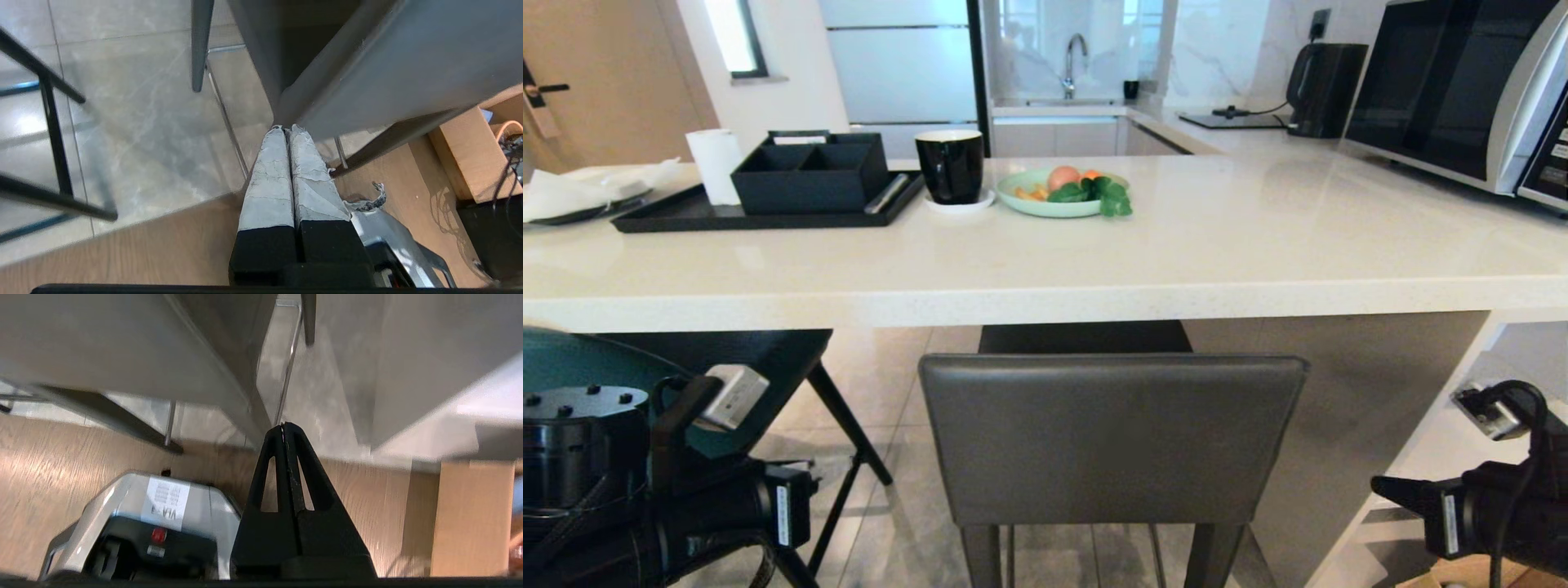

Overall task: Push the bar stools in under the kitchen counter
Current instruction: Pull the gray chair out from under the dining table

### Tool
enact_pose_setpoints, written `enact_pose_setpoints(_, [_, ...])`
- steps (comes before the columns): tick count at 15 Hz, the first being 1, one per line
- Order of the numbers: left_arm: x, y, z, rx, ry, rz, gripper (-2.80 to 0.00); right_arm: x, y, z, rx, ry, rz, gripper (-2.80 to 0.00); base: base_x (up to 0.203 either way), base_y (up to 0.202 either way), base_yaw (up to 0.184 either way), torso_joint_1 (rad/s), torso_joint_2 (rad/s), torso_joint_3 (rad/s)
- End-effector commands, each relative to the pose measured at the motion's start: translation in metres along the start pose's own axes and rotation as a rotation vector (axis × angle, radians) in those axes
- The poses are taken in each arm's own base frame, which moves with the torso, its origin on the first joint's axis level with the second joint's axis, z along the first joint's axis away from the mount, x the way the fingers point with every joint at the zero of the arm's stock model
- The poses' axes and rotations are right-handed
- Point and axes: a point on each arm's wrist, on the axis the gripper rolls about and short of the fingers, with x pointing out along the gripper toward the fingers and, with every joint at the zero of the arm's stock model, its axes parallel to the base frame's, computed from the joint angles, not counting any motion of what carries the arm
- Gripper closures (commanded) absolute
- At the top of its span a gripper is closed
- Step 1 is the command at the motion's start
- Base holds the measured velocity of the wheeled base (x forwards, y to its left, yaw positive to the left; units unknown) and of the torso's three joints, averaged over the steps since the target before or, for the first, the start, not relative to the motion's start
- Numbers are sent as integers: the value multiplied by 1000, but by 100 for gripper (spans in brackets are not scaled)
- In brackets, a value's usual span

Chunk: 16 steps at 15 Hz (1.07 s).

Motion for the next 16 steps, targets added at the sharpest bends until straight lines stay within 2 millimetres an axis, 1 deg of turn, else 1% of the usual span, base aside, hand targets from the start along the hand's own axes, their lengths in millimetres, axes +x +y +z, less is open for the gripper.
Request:
enact_pose_setpoints(1, [19, 0, -4, 4, 30, -14, 0, 10, 2, -1, -9, 26, 24, 0, 0, 0, 0, 0, 0, 0])
enact_pose_setpoints(3, [28, -4, -4, 19, 19, -38, 0, 13, 4, -1, -14, 31, 38, 0, 0, 0, 0, 0, 0, 0])
enact_pose_setpoints(4, [32, -5, -3, 22, 14, -40, 0, 18, 3, -1, -11, 37, 37, 0, 0, 0, 0, 0, 0, 0])
enact_pose_setpoints(6, [42, -6, -4, 33, 18, -27, 0, 32, 0, 2, -19, 14, 28, 0, 0, 0, 0, 0, 0, 0])
enact_pose_setpoints(9, [56, -15, -5, 60, -20, -4, 0, 53, -5, 5, -31, -23, -10, 0, 0, 0, 0, 0, 0, 0])
enact_pose_setpoints(12, [65, -16, -5, 63, -49, 3, 0, 58, -5, 6, -33, -41, -13, 0, 0, 0, 0, 0, 0, 0])
enact_pose_setpoints(14, [65, -22, -6, 57, -47, -17, 0, 61, 2, 6, -46, -32, 13, 0, 0, 0, 0, 0, 0, 0])
enact_pose_setpoints(16, [66, -24, -6, 39, -51, -10, 0, 63, 9, 7, -56, -40, 37, 0, 0, 0, 0, 0, 0, 0])
